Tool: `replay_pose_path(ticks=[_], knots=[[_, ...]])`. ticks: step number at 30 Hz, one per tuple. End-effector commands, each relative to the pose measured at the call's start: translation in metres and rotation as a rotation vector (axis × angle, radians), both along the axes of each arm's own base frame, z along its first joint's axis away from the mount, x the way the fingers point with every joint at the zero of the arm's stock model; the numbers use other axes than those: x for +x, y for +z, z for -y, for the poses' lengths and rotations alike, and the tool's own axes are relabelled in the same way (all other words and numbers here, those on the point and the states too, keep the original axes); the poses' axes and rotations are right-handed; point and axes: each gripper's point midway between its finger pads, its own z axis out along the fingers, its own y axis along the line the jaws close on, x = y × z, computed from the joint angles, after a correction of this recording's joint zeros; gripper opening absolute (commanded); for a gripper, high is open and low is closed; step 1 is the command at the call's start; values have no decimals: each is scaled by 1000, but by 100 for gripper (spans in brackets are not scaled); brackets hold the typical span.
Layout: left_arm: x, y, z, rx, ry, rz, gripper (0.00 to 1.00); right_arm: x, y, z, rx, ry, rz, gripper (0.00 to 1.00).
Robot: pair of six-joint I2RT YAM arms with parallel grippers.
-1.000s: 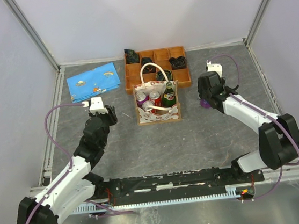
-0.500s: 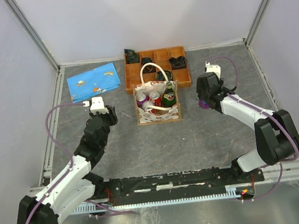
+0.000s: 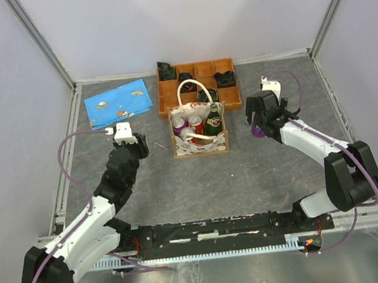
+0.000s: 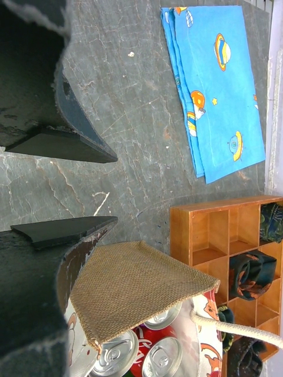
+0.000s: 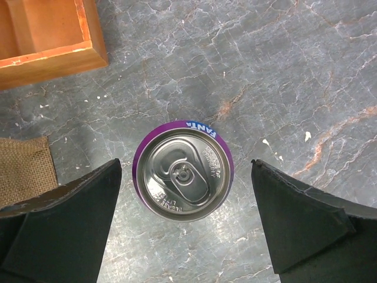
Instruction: Take the beverage out of the canvas bag
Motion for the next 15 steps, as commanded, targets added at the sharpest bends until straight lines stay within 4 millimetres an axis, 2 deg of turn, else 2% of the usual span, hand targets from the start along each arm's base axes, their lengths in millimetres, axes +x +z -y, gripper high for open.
replay_pose_path(ticks=[1,4,7,11,15], knots=[[2,9,0,-30,12,29,49,13,53,-2,22,2,123,99],[1,8,-1,-30,14,30,49,13,80,-11,58,48,183,99],[2,7,-1,-32,14,29,49,11,108,-31,109,136,243,99],[2,5,0,-33,14,27,49,6,139,-69,139,279,303,97],[2,2,0,-34,13,20,49,0,154,-112,137,423,341,96]])
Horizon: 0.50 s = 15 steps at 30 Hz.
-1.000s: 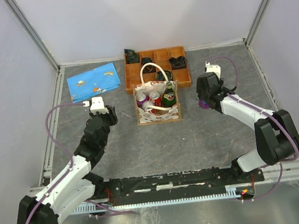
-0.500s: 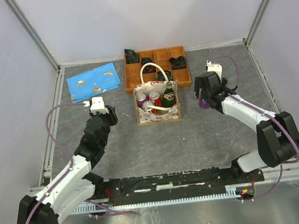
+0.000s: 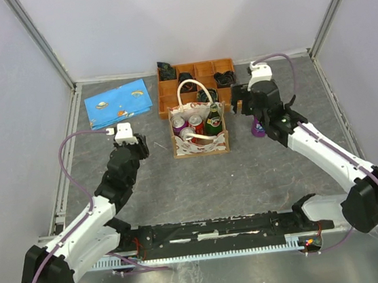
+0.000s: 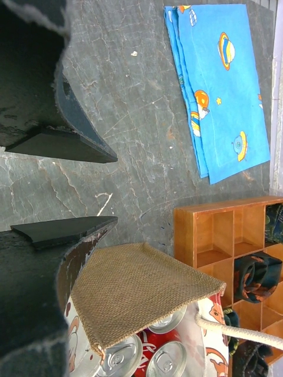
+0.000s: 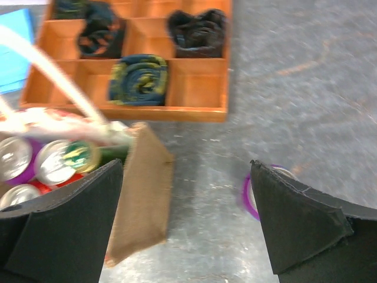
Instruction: Take the beverage out of the canvas bag
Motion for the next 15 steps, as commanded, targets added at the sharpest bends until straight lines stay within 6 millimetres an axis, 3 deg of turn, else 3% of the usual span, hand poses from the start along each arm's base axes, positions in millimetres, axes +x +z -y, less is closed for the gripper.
replay_pose_path(ticks=[1,8,15], knots=[[3,7,1,-39,12,28,49,-1,33,-49,7,178,97,96],[1,7,1,-39,8,32,49,9,23,-91,-1,307,97,93],[0,6,-1,-36,13,32,49,25,14,-108,-21,346,88,90]])
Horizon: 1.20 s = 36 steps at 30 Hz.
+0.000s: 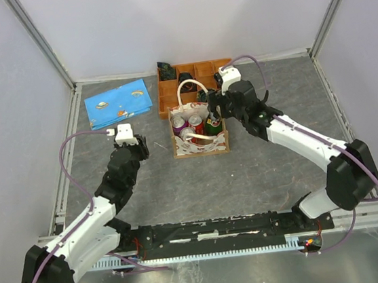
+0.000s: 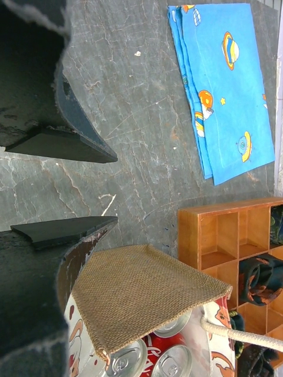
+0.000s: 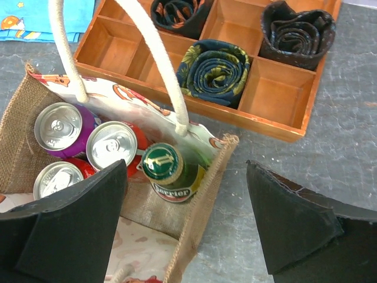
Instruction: Take the beverage out of the canvas bag
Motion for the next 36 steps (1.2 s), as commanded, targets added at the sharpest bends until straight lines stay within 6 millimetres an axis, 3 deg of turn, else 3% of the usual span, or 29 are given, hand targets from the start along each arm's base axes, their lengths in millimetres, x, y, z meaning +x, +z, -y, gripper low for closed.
replay_pose_path(ticks=[1,7,21,36], knots=[[2,12,-1,-42,17,43,49,16,33,-22,43,57,94,90],[2,11,-1,-38,16,40,49,22,20,-29,25,69,74,84],[3,6,0,-31,16,25,49,18,-8,-38,-12,93,20,59],[3,9,-1,-26,17,32,49,26,-29,-44,-38,86,-11,53]])
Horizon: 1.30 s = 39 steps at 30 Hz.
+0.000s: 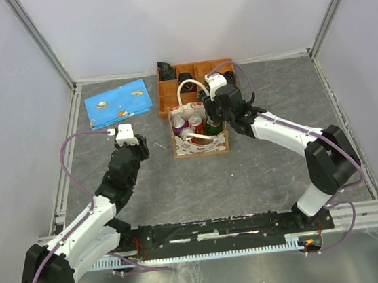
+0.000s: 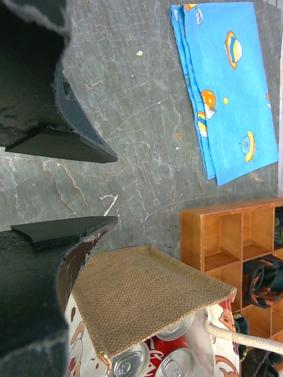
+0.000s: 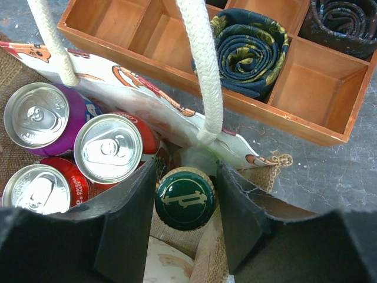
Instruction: Take the beverage out of the canvas bag
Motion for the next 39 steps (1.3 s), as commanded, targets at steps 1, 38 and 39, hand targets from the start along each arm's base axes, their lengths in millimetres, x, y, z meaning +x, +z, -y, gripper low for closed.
replay_pose_path(ticks=[1,38,39], knots=[[3,13,-1,-31,17,42,49,14,25,-12,35,7,70,52],[3,9,1,-41,12,35,49,-10,317,73,162,-248,755,0],[3,9,1,-41,13,35,49,-8,318,79,149,-274,761,0]])
